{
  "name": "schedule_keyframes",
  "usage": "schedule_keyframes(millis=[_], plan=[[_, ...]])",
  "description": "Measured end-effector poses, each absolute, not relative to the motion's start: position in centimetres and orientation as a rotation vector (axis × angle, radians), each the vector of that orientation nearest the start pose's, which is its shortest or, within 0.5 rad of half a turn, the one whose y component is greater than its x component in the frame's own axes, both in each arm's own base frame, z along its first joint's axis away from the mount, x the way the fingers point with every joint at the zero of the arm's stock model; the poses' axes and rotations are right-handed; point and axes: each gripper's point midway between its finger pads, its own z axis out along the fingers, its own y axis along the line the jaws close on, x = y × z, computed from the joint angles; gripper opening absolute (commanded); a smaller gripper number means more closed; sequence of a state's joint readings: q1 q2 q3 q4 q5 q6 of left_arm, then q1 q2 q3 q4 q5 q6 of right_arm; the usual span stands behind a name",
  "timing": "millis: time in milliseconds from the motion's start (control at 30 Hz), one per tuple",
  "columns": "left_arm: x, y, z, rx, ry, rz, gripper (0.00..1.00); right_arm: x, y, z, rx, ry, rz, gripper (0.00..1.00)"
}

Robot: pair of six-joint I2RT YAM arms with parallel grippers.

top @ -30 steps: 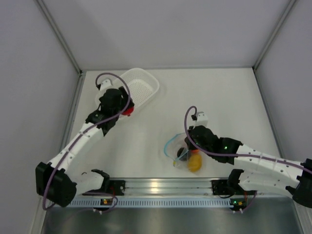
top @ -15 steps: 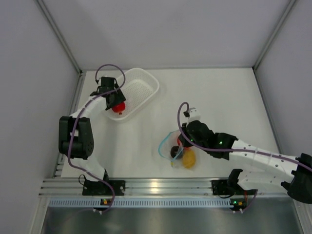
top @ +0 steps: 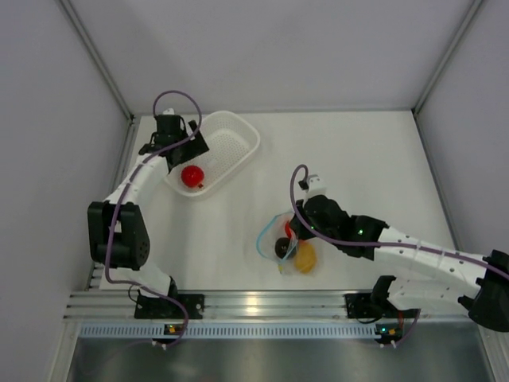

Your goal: Open the zip-top bag and remove the fake food

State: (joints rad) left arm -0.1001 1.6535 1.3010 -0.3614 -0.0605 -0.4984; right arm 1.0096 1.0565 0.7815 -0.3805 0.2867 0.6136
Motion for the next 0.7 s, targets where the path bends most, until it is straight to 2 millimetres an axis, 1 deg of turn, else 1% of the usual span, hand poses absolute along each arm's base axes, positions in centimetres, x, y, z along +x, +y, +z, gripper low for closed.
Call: schedule_keyframes(millis=[67,100,200,233,267,300,367,400,433,467,500,533,567,633,700], plan=[[44.8,-6.5,17.2,-0.461,2.223,-0.321,0.93,19.2,25.6,15.7,-0.285,2.239,0.583,0.00],[44.2,-6.9,18.2,-0.447,2.205,-0.361,0.92,19.3,25.6,15.8,-0.284,2.237,0.584,0.00],[41.0,-9.1,21.2,-0.381,2.146,-0.481,0.93,19.5,25.7,16.1,-0.267,2.229,0.585,0.00],[39.3,-10.4,22.4,-0.340,2.123,-0.524,0.93,19.6,25.6,16.3,-0.257,2.225,0.582,0.00],[37.4,-12.3,24.0,-0.282,2.091,-0.583,0.90,19.7,25.5,16.4,-0.248,2.221,0.581,0.00],[36.2,-13.6,24.9,-0.241,2.064,-0.618,0.88,19.7,25.3,16.5,-0.240,2.217,0.579,0.00],[31.8,-17.8,27.5,-0.107,2.001,-0.738,0.75,19.9,25.1,17.0,-0.222,2.202,0.583,0.00],[30.0,-19.3,28.3,-0.053,1.977,-0.785,0.71,20.0,25.0,17.2,-0.216,2.195,0.585,0.00],[27.6,-21.1,29.1,0.022,1.953,-0.841,0.67,20.0,25.0,17.4,-0.210,2.188,0.590,0.00],[25.9,-22.3,29.6,0.076,1.937,-0.882,0.63,20.0,24.9,17.6,-0.203,2.183,0.593,0.00],[24.0,-23.4,30.0,0.123,1.916,-0.923,0.55,20.1,24.9,17.8,-0.197,2.178,0.597,0.00],[22.9,-24.0,30.1,0.144,1.910,-0.951,0.51,20.1,24.8,17.9,-0.193,2.174,0.597,0.00],[21.9,-24.6,29.9,0.165,1.911,-0.971,0.47,20.1,24.8,18.0,-0.189,2.170,0.597,0.00],[20.5,-25.5,29.2,0.188,1.924,-0.985,0.43,20.2,24.7,18.1,-0.181,2.166,0.597,0.00],[18.9,-27.0,28.2,0.224,1.954,-0.992,0.36,20.3,24.5,18.1,-0.170,2.164,0.589,0.00]])
